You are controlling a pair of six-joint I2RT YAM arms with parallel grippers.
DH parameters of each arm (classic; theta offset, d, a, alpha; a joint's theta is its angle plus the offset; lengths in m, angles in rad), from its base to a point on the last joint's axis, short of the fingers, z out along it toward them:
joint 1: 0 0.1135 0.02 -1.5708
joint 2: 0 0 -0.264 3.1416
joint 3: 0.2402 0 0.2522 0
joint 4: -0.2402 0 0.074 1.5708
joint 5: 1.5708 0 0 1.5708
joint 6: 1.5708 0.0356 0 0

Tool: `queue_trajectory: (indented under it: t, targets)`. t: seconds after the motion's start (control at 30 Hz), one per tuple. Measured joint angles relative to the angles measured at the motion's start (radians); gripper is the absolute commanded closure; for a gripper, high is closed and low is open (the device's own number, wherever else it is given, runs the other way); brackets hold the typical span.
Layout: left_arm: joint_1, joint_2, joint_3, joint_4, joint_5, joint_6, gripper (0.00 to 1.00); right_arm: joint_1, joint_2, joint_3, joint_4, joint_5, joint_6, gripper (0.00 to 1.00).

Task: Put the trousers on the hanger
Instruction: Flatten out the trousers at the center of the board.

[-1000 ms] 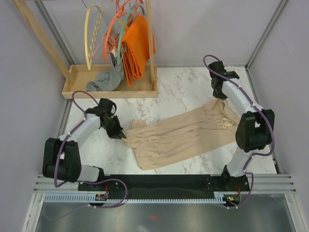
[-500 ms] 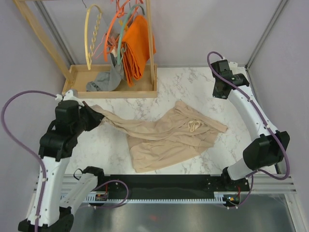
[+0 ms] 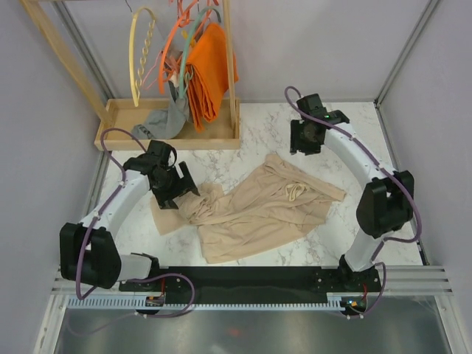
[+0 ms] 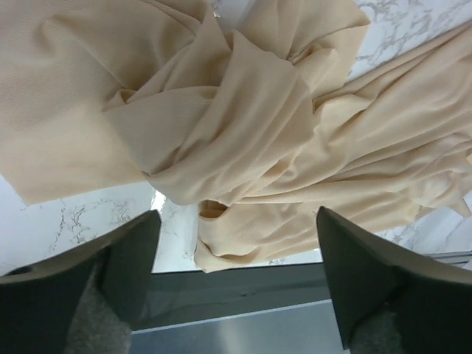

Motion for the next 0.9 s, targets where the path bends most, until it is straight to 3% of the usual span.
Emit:
queue_trajectory:
  t: [0.17, 0.27, 0.43, 0.6, 0.7, 0.77, 0.9]
  targets:
    - [-0.001, -0.109, 0.033, -0.045, -0.006, 0.005, 0.04, 0.124, 0.188, 0.058, 0.077, -0.086, -0.008, 0.38]
    - [-0.001, -0.183, 0.055, -0.084, -0.02, 0.008, 0.07, 0.193, 0.288, 0.113, 0.094, -0.082, -0.008, 0.43]
    - [-0.001, -0.295, 0.077, -0.17, -0.071, 0.017, 0.09, 0.254, 0.387, 0.176, 0.116, 0.005, -0.011, 0.57]
    - [-0.001, -0.345, 0.09, -0.223, -0.104, 0.029, 0.1, 0.261, 0.411, 0.182, 0.116, 0.141, -0.011, 0.6]
    - [-0.001, -0.354, 0.09, -0.24, -0.115, 0.03, 0.1, 0.261, 0.412, 0.183, 0.119, 0.206, -0.011, 0.59]
    - [-0.001, -0.355, 0.09, -0.245, -0.118, 0.03, 0.1, 0.262, 0.417, 0.185, 0.119, 0.236, -0.013, 0.5]
    - [-0.001, -0.355, 0.09, -0.251, -0.118, 0.03, 0.1, 0.273, 0.453, 0.214, 0.121, 0.26, -0.018, 0.47]
